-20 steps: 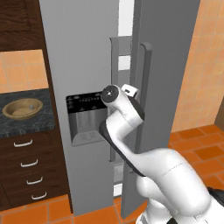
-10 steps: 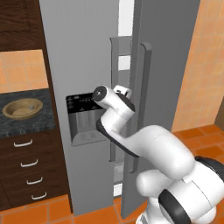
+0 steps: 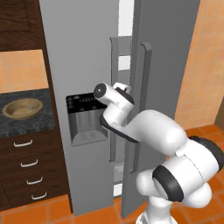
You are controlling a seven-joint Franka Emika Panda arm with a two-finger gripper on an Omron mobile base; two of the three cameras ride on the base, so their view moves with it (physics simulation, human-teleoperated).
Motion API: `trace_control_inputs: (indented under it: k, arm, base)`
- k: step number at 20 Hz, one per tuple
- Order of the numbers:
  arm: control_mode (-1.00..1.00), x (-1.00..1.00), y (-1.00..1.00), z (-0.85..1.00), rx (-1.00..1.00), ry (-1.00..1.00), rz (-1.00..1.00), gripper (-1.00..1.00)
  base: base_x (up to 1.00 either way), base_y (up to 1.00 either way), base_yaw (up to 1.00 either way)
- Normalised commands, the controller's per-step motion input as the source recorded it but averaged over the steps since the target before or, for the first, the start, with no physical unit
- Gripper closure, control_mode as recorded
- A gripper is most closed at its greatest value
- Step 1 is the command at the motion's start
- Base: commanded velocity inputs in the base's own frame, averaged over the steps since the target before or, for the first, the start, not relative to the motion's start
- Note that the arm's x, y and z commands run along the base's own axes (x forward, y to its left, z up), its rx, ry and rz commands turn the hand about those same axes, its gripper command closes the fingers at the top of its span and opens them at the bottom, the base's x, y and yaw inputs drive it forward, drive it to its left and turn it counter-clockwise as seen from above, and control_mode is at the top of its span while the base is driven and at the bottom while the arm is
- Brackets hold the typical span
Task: Grab a lemon wedge from the fridge and one ice cube from the ice bowl, and put them in the glass of lemonade.
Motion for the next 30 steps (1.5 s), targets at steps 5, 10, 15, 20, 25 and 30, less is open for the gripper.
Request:
trace_control_inputs:
  k: [5, 10, 15, 20, 25, 30]
  arm:
    - [-1.0, 0.34, -0.07, -0.09, 0.0, 0.0, 0.0, -1.0]
    - [-1.0, 0.19, -0.02, -0.1, -0.03, 0.0, 0.0, -1.0]
    - [-1.0, 0.07, -0.02, -0.07, -0.03, 0.0, 0.0, -1.0]
    - [-1.0, 0.0, -0.36, 0.0, 0.0, 0.0, 0.0, -1.0]
    - [-1.0, -0.29, -0.67, 0.0, 0.0, 0.0, 0.0, -1.0]
    - [-1.0, -0.48, -0.79, 0.0, 0.01, 0.0, -0.02, -1.0]
  base:
    - [0.0, 0.0, 0.0]
    - [0.0, 0.0, 0.0]
    - [0.0, 0.0, 0.0]
    - [0.0, 0.0, 0.0]
    - [0.0, 0.0, 0.0]
    - [0.0, 0.0, 0.0]
